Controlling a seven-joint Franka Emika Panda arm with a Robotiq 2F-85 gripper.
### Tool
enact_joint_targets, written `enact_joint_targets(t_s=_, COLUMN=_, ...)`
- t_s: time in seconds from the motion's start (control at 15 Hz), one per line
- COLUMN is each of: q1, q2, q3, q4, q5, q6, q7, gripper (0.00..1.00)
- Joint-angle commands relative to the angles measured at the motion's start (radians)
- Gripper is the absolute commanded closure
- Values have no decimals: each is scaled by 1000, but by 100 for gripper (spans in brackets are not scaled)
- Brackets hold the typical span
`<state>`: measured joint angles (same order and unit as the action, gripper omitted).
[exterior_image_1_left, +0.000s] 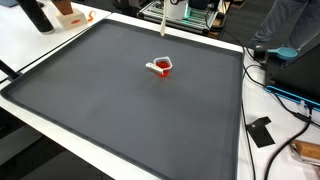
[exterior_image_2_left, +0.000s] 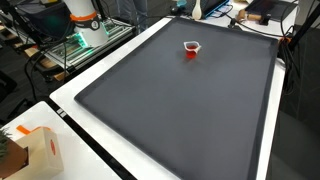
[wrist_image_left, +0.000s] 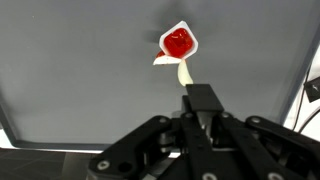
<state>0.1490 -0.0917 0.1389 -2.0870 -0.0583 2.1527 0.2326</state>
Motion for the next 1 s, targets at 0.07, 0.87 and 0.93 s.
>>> enact_joint_targets(t_s=0.07, q1=-8, q2=-7, q3=7, q4=-4, q5=1, q6=-2, q7=-2, gripper=87)
enact_joint_targets(t_s=0.87, q1=-10, q2=29, q3=-23, q4=-22, q5=199, q6=50, q7=-198, gripper=97)
enact_joint_targets(t_s=0.93, q1=-15, q2=35, q3=-28, q4=-29, q5=222, q6=54, q7=-232, gripper=97)
